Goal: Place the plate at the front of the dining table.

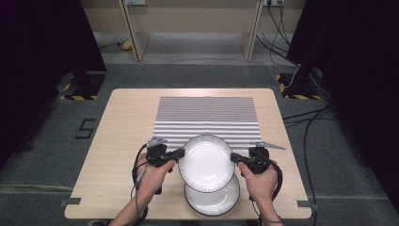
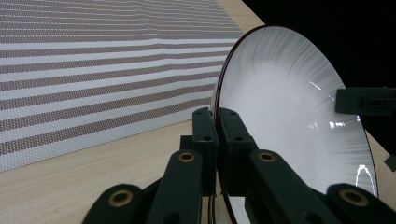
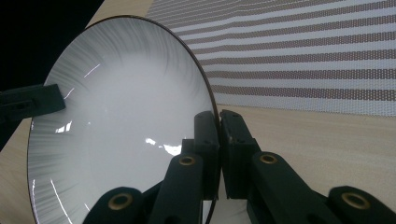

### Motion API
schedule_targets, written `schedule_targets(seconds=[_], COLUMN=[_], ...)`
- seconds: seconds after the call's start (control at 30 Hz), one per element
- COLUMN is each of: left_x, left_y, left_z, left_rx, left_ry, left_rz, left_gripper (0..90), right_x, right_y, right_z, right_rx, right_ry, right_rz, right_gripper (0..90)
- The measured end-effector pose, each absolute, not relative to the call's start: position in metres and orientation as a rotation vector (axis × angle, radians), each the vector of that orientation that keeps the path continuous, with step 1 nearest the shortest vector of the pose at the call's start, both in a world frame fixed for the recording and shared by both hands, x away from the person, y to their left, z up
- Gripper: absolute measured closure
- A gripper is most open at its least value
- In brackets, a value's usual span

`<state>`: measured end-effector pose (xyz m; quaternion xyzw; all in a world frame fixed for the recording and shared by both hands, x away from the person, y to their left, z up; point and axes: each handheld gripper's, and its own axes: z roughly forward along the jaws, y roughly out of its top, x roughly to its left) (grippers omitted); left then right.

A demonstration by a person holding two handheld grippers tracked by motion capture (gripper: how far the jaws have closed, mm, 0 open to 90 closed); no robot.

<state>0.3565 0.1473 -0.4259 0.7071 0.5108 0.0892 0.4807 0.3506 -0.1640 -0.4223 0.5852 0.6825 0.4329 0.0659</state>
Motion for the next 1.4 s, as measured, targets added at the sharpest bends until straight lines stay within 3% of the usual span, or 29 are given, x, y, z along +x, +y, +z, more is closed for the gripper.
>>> schedule_targets(seconds=[1.4], left_x=[0.368], left_y=[0.149], left_z=[-0.419], left_rx=[1.688], left_ry=[1.247], left_rz=[0.236], left_gripper=[85.8], right_x=[0.364], right_y=[-0.161], right_z=[-0.415], right_rx=[1.757], right_ry=[2.041], right_rz=[1.32], right_gripper=[86.4])
